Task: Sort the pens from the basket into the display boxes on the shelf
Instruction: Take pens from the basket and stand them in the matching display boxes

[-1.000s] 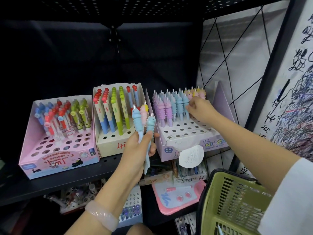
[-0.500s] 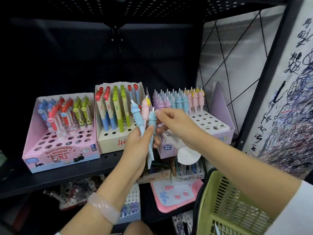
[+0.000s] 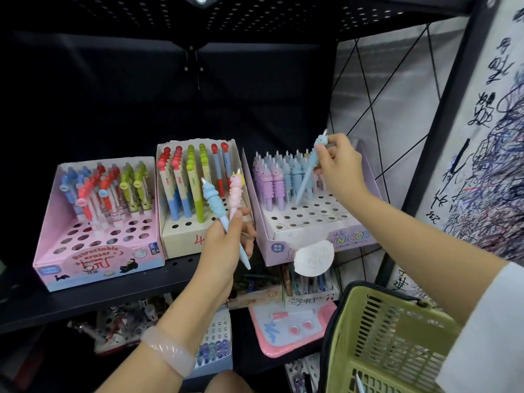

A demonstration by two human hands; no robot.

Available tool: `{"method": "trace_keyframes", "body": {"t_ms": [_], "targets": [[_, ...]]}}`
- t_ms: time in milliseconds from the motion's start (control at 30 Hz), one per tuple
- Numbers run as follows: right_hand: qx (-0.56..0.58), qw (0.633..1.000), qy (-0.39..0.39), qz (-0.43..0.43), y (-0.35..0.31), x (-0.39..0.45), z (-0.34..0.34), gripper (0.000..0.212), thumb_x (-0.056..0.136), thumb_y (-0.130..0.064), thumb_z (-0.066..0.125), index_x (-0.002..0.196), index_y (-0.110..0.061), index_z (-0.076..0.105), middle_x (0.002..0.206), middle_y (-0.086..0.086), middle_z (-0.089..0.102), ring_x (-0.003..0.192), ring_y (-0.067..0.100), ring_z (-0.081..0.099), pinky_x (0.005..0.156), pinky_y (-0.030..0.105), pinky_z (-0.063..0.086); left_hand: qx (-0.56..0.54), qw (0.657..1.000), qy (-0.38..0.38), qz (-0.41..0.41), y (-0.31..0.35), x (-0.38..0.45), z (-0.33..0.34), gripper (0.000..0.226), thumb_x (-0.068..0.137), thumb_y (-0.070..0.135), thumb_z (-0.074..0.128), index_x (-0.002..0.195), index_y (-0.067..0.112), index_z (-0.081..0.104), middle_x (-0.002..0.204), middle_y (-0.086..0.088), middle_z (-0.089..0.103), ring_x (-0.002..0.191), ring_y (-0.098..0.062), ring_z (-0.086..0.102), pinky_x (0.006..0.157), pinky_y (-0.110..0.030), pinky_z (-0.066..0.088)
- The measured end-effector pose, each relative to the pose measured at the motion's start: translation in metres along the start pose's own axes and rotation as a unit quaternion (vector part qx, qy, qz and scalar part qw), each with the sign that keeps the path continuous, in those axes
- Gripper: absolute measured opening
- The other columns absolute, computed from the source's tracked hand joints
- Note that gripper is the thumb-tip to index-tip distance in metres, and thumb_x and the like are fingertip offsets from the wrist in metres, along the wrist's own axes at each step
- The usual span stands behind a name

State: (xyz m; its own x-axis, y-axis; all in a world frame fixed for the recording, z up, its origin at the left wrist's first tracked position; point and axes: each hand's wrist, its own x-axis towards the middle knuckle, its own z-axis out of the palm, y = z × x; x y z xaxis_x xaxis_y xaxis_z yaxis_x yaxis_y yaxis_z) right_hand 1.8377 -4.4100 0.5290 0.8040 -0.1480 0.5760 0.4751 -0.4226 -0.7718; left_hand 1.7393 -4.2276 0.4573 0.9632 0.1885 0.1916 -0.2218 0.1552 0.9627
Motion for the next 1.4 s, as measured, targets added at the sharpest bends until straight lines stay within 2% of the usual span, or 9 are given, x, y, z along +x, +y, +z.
{"method": "trace_keyframes", "body": {"t_ms": [200, 333, 500, 667, 767, 867, 1033, 1300, 1400], "targets": [[-0.045, 0.996, -0.073, -0.015, 0.014, 0.001, 0.016, 0.008, 0.095, -0.018, 0.051, 0.096, -0.015, 0.044, 0.095, 0.023, 0.062, 0.099, 0.035, 0.057, 0.042, 0.004, 0.038, -0.007, 1.000, -0.005, -0.002, -0.001, 0.002, 0.000, 0.023, 0.100, 0.019, 0.035, 0.091, 0.015, 0.055, 0.046, 0.012, 0.040, 0.039, -0.007, 0.034, 0.039, -0.018, 0.032], [-0.131, 0.977, -0.165, -0.027, 0.013, 0.013, 0.020, 0.017, 0.094, -0.019, 0.053, 0.108, -0.010, 0.049, 0.089, 0.018, 0.066, 0.083, 0.033, 0.065, 0.080, 0.031, 0.049, 0.006, 1.000, -0.003, 0.000, -0.001, 0.002, -0.001, 0.023, 0.100, 0.020, 0.036, 0.089, 0.017, 0.056, 0.046, 0.012, 0.040, 0.040, -0.007, 0.035, 0.041, -0.018, 0.034], [-0.223, 0.949, -0.215, -0.064, 0.025, -0.002, 0.030, 0.027, 0.093, -0.018, 0.053, 0.114, -0.004, 0.046, 0.064, -0.004, 0.048, 0.056, 0.013, 0.046, 0.052, 0.026, 0.035, 0.006, 1.000, -0.004, -0.008, -0.002, -0.002, -0.001, 0.024, 0.099, 0.023, 0.038, 0.086, 0.018, 0.058, 0.047, 0.010, 0.040, 0.041, -0.008, 0.037, 0.042, -0.018, 0.035], [-0.258, 0.948, -0.172, -0.071, 0.019, -0.014, 0.023, 0.025, 0.093, -0.020, 0.054, 0.111, -0.004, 0.048, 0.080, 0.002, 0.056, 0.076, 0.022, 0.053, 0.068, 0.035, 0.042, 0.010, 1.000, 0.001, -0.005, 0.001, -0.003, -0.003, 0.026, 0.099, 0.025, 0.038, 0.085, 0.019, 0.058, 0.046, 0.010, 0.041, 0.040, -0.008, 0.037, 0.042, -0.018, 0.035], [-0.188, 0.973, -0.074, -0.115, -0.003, -0.025, 0.025, 0.013, 0.092, -0.021, 0.054, 0.100, -0.011, 0.055, 0.085, -0.006, 0.052, 0.075, 0.009, 0.048, 0.067, 0.024, 0.039, 0.006, 1.000, -0.007, -0.002, 0.003, -0.004, 0.000, 0.025, 0.100, 0.025, 0.038, 0.087, 0.018, 0.059, 0.046, 0.010, 0.041, 0.041, -0.007, 0.037, 0.042, -0.018, 0.036], [-0.009, 0.985, -0.157, -0.073, -0.028, -0.045, 0.035, 0.005, 0.091, -0.023, 0.056, 0.093, -0.019, 0.059, 0.083, -0.012, 0.058, 0.072, -0.007, 0.052, 0.065, 0.009, 0.041, 0.015, 1.000, -0.019, 0.005, 0.006, -0.004, 0.005, 0.024, 0.099, 0.026, 0.038, 0.089, 0.019, 0.059, 0.047, 0.009, 0.042, 0.042, -0.008, 0.039, 0.043, -0.017, 0.036], [0.142, 0.963, -0.227, 0.030, -0.037, -0.058, 0.036, 0.006, 0.091, -0.024, 0.057, 0.089, -0.019, 0.061, 0.077, -0.003, 0.067, 0.067, 0.004, 0.062, 0.067, 0.019, 0.053, 0.042, 0.998, -0.050, -0.002, 0.013, -0.001, 0.014, 0.026, 0.099, 0.029, 0.040, 0.091, 0.012, 0.058, 0.050, 0.008, 0.050, 0.042, -0.009, 0.043, 0.044, -0.019, 0.037], [0.170, 0.981, -0.031, 0.086, -0.014, -0.003, -0.007, 0.016, 0.095, -0.030, 0.050, 0.085, -0.018, 0.052, 0.073, -0.001, 0.065, 0.057, 0.002, 0.064, 0.056, 0.015, 0.051, 0.061, 0.998, -0.011, -0.022, 0.023, 0.018, 0.023, 0.022, 0.099, 0.020, 0.041, 0.086, 0.015, 0.058, 0.055, 0.005, 0.059, 0.034, -0.007, 0.042, 0.035, -0.017, 0.034], [0.047, 0.997, 0.026, 0.052, 0.006, 0.023, -0.028, 0.017, 0.096, -0.033, 0.048, 0.095, -0.015, 0.050, 0.085, 0.012, 0.067, 0.077, 0.017, 0.068, 0.072, 0.034, 0.056, 0.087, 0.996, 0.001, -0.021, 0.024, 0.025, 0.029, 0.019, 0.097, 0.021, 0.044, 0.082, 0.017, 0.054, 0.054, 0.003, 0.051, 0.034, -0.005, 0.035, 0.034, -0.017, 0.028]]}}
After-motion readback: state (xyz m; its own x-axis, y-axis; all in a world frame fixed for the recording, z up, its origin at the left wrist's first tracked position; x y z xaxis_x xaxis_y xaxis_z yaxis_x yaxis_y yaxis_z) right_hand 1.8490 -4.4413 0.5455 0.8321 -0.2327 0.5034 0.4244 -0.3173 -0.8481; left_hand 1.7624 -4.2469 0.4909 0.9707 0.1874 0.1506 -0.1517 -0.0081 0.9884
